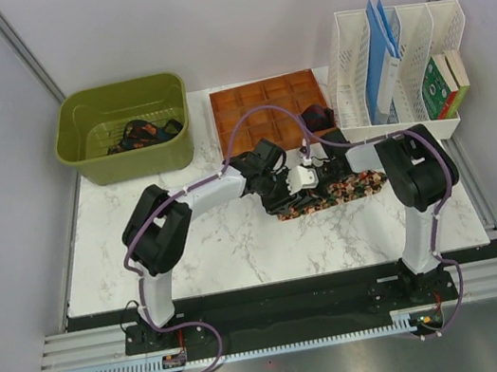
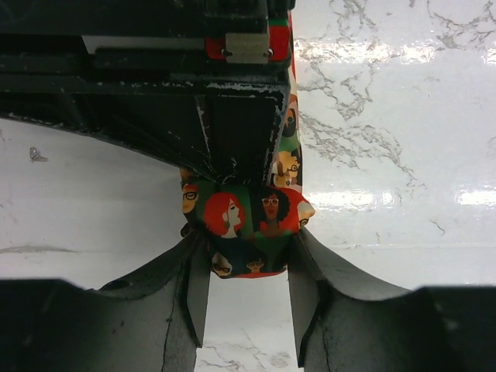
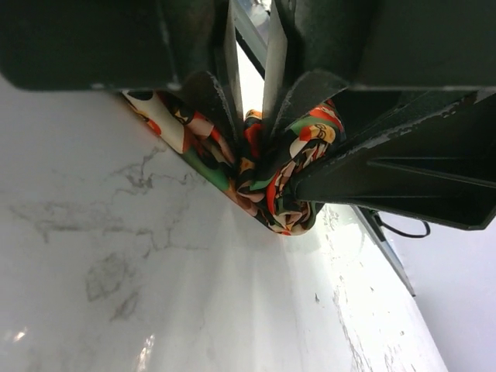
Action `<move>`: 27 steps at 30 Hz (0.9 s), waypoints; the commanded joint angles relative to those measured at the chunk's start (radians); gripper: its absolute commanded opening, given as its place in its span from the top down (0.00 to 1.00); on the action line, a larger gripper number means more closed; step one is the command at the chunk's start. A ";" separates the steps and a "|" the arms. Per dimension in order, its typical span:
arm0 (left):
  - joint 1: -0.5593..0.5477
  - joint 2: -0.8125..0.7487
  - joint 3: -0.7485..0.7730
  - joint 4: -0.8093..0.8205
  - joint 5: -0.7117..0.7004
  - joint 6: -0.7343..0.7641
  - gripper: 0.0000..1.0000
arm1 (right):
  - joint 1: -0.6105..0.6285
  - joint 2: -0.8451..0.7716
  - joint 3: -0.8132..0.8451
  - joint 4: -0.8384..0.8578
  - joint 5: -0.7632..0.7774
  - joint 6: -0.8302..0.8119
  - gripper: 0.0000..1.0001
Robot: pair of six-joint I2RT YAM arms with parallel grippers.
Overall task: Roll the ties
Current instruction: Roll the tie at the center of the board.
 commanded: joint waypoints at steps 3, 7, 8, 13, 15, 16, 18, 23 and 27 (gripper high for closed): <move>-0.050 0.121 -0.030 -0.023 -0.034 0.056 0.67 | -0.022 -0.050 0.040 -0.136 0.127 -0.112 0.64; -0.049 0.129 -0.023 -0.035 -0.032 0.064 0.68 | -0.043 -0.090 0.063 -0.202 0.109 -0.134 0.53; -0.049 0.130 -0.021 -0.041 -0.032 0.065 0.68 | -0.048 -0.098 0.066 -0.217 0.103 -0.140 0.52; -0.050 0.135 -0.009 -0.058 -0.042 0.084 0.69 | -0.068 -0.121 0.067 -0.240 0.098 -0.158 0.45; -0.049 0.138 -0.003 -0.072 -0.048 0.093 0.69 | -0.083 -0.124 0.067 -0.256 0.087 -0.172 0.44; -0.049 0.138 -0.003 -0.077 -0.048 0.099 0.69 | -0.091 -0.126 0.069 -0.262 0.087 -0.175 0.44; -0.050 0.141 0.003 -0.089 -0.049 0.108 0.69 | -0.120 -0.136 0.069 -0.282 0.070 -0.189 0.44; -0.049 0.149 0.017 -0.109 -0.049 0.118 0.70 | -0.132 -0.158 0.063 -0.280 0.043 -0.187 0.43; -0.049 0.150 0.020 -0.115 -0.049 0.116 0.69 | -0.132 -0.172 0.028 -0.210 0.021 -0.129 0.43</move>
